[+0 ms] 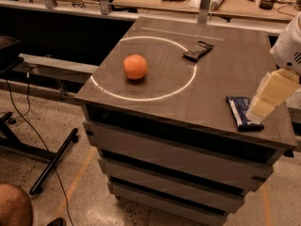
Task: Move rxbar blueberry near rxbar chocolate
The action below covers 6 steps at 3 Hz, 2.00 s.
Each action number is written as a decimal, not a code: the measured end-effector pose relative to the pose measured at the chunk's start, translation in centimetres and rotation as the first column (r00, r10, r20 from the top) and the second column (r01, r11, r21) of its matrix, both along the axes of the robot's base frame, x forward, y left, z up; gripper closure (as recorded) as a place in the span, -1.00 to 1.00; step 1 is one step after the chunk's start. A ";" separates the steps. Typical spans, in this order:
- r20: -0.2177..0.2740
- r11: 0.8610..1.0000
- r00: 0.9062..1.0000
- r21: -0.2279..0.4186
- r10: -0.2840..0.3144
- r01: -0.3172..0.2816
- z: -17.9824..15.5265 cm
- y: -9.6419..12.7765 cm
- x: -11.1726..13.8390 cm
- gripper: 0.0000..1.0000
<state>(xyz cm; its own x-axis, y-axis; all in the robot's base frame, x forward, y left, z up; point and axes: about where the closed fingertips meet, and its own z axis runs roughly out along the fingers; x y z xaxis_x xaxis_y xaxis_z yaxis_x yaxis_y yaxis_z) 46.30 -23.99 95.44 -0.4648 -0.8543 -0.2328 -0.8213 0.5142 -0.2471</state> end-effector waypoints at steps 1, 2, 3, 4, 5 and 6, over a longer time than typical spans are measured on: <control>0.007 0.984 0.985 0.024 -0.174 0.174 -2.7 -1.8 2.0 -1.00; -0.005 0.951 0.953 0.059 -0.304 0.304 -5.6 -3.3 3.0 -1.00; -0.036 0.920 0.926 0.103 -0.375 0.377 -7.9 -4.4 3.0 -1.00; -0.075 0.906 0.917 0.142 -0.393 0.399 -9.8 -4.4 2.6 -0.72; -0.120 0.907 0.919 0.158 -0.375 0.391 -11.7 -3.2 2.4 -0.26; -0.144 0.913 0.922 0.152 -0.358 0.378 -12.9 -2.1 2.4 0.19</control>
Offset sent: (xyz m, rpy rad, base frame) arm 0.0390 -0.0551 -0.0952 0.1167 0.0042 -0.4891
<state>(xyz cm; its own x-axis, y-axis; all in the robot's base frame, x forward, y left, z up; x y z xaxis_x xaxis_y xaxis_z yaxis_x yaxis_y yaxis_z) 48.74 -26.12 82.56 -0.7698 -0.5682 -0.2907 -0.5822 0.8118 -0.0452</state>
